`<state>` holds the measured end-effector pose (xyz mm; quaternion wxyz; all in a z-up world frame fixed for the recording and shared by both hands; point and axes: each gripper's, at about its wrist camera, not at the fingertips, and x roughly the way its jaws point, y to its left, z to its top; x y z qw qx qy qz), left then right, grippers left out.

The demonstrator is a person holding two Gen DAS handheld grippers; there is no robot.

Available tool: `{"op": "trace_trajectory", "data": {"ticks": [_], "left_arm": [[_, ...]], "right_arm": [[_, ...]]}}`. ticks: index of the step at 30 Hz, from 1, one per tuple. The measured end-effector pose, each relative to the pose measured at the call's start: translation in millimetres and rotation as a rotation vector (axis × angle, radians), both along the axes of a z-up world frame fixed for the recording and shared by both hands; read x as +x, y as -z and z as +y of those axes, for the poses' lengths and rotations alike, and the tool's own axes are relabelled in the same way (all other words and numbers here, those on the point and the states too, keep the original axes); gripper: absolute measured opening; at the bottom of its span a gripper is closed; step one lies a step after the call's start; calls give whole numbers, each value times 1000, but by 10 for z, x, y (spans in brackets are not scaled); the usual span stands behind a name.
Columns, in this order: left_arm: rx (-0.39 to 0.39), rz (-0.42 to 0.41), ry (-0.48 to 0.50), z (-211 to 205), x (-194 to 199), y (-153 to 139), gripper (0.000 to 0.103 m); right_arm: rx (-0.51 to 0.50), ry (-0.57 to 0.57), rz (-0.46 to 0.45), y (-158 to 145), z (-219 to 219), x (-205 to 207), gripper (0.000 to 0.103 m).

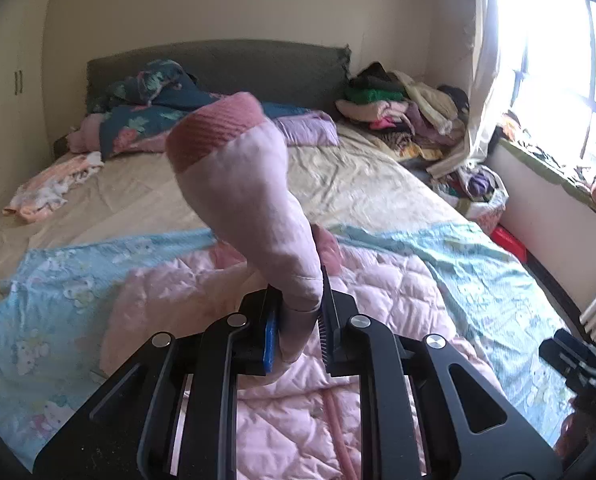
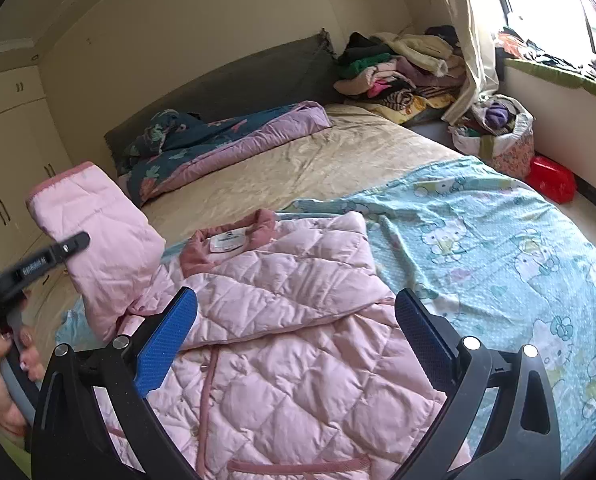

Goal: Fold large clothes
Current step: 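Lay the sleeve across the jacket front and open the left tool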

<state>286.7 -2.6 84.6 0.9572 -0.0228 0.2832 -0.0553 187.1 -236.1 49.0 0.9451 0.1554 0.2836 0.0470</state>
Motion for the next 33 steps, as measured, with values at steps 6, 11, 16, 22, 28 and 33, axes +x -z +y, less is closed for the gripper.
{"op": "trace_trajectory", "data": {"ticks": [6,11,16,22,28,33], "left_arm": [[11,40,34,-150,49,231,9],[31,69,72,-253,113,410,10],[56,106,122,-351,174,624,13],[92,178,195,-567,239,948,24],[171,244,274,-788,184,1180,55],[213,290,326,-771,44,1269,83]], "right_arm": [[4,26,19,99,-122,12,99],[13,49,46,210,-207,57,99],[20,69,79,347,-259,131,99],[19,71,101,450,-278,196,99],[22,85,116,520,-334,227,99],[27,89,128,562,-353,244,99]]}}
